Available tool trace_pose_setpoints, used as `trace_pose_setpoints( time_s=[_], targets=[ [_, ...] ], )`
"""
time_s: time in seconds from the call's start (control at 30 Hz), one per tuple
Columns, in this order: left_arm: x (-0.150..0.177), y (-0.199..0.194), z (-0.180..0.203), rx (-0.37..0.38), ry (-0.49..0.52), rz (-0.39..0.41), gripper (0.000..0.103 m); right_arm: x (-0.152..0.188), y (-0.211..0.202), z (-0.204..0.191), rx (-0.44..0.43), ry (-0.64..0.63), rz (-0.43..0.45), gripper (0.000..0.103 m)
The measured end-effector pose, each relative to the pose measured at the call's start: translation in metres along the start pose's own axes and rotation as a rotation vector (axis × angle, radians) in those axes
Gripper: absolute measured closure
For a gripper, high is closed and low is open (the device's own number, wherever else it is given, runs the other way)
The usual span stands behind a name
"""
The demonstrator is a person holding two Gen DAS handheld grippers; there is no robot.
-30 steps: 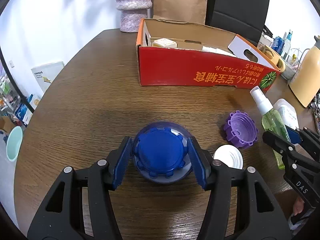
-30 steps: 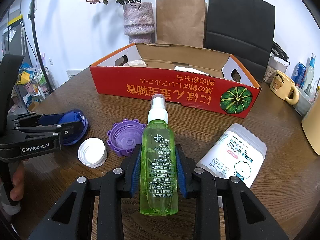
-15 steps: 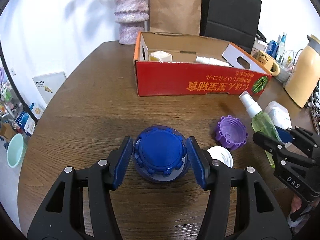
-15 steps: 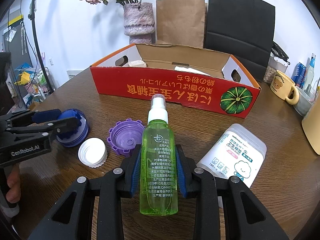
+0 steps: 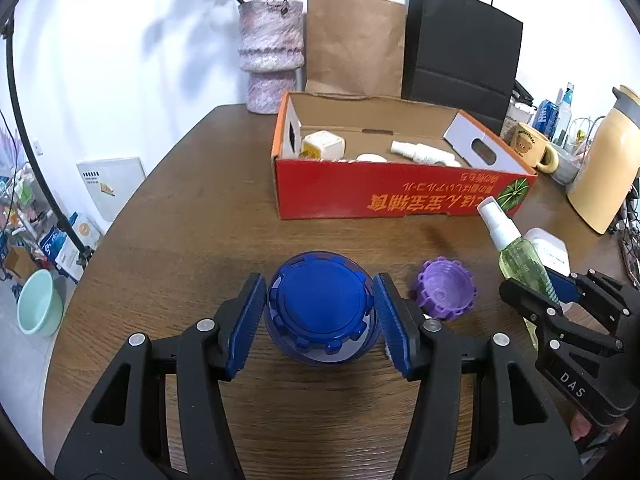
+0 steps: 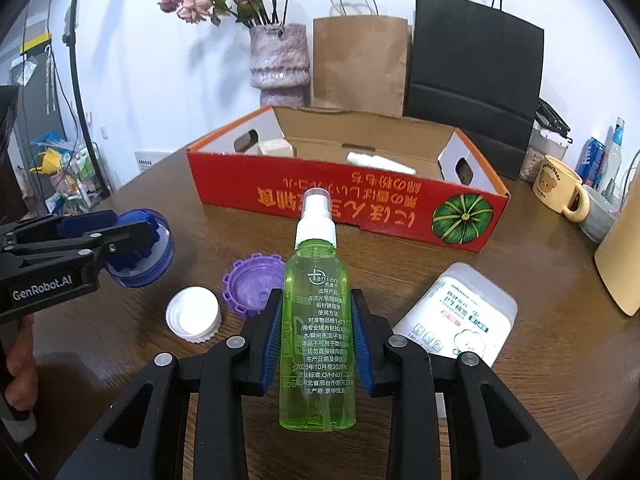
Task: Organize rigid objects
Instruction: 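Carry the blue jar with the left tool while the right tool carries the green spray bottle over the box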
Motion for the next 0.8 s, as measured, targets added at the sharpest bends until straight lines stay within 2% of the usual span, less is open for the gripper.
trace_pose_setpoints(
  time_s=[0.8],
  targets=[
    [-0.053, -0.021, 0.036, 0.012, 0.016, 0.098, 0.051, -0.051, -0.027, 0.030, 0.016, 0.028, 0.108, 0.068]
  ],
)
Point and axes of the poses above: each gripper's, at about its wrist camera, not at the fingertips, and y roughly the way its jaws point, z to its right, x to its underside, the point moved 9 cm from there along y, roughly the way its jaws point, and after that the axes turned 9 degrees about -y, right-handed, at the moved point
